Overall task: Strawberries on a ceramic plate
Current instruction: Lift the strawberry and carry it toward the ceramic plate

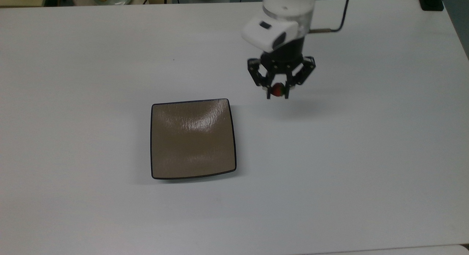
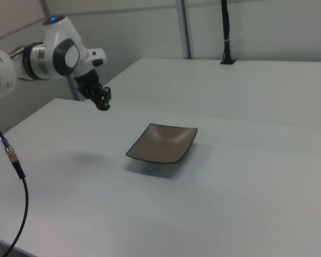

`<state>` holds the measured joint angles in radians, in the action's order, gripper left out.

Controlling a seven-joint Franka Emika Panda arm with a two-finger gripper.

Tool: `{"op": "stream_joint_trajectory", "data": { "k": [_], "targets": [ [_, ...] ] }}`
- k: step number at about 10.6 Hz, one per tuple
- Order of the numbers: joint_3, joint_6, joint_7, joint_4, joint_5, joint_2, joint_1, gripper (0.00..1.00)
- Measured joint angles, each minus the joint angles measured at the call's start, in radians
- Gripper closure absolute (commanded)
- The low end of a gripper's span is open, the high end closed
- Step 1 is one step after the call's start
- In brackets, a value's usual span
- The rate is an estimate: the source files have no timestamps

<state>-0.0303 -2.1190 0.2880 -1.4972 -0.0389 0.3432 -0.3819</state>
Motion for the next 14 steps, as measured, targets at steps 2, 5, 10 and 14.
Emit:
{"op": "stream_joint_trajectory", "data": {
  "k": [2, 5, 10, 14],
  "targets": [
    [-0.001, 0.067, -0.051, -0.001, 0.036, -0.054, 0.049, 0.93],
    [-0.002, 0.166, -0.239, -0.001, 0.114, -0.114, 0.137, 0.93],
    [-0.003, 0.181, -0.462, -0.020, 0.124, -0.119, 0.250, 0.91],
    [-0.004, 0.111, -0.497, -0.051, 0.124, -0.063, 0.311, 0.91]
  ]
}}
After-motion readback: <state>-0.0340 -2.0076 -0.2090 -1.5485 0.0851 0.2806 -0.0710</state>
